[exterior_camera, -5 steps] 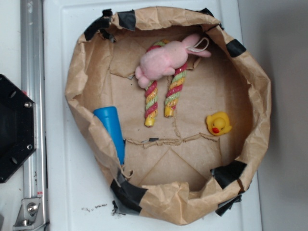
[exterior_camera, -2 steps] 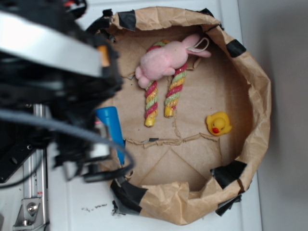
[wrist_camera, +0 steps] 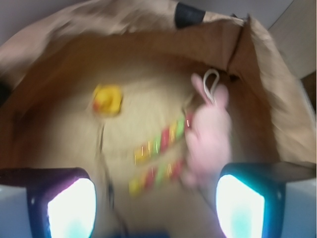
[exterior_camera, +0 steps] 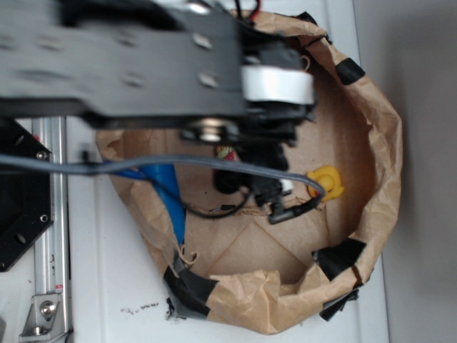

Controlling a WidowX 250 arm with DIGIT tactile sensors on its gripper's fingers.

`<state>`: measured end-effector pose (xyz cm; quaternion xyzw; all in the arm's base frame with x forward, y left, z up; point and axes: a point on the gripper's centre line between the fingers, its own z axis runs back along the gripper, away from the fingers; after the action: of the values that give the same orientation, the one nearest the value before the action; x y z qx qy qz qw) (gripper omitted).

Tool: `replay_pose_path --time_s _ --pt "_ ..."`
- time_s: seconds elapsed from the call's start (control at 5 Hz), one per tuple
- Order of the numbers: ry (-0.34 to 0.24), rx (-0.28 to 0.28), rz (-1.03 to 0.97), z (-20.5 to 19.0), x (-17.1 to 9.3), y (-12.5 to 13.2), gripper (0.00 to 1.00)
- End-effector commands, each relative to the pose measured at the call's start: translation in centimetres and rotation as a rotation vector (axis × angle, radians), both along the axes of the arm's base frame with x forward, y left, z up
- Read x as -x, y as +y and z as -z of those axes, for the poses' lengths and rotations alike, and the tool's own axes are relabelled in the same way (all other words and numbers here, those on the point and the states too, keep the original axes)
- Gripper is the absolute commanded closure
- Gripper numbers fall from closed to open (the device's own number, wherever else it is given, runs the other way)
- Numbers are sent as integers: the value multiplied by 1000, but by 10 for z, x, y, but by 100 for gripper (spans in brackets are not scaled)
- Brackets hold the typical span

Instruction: Grab the yellow duck.

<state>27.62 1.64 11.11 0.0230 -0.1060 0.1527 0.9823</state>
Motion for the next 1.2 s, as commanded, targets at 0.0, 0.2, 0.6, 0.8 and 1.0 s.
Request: replay_pose_path --time_s 0.0,0.2,0.6,0.8,1.0 --pt "-44 14 -90 21 -48 -6 0" --pt "-59 28 -82 32 -62 -13 0" --pt "7 -44 -64 67 -81 -15 0" --pt "92 -57 45 89 -76 -38 0" --pt "149 -16 124 94 -52 -67 0"
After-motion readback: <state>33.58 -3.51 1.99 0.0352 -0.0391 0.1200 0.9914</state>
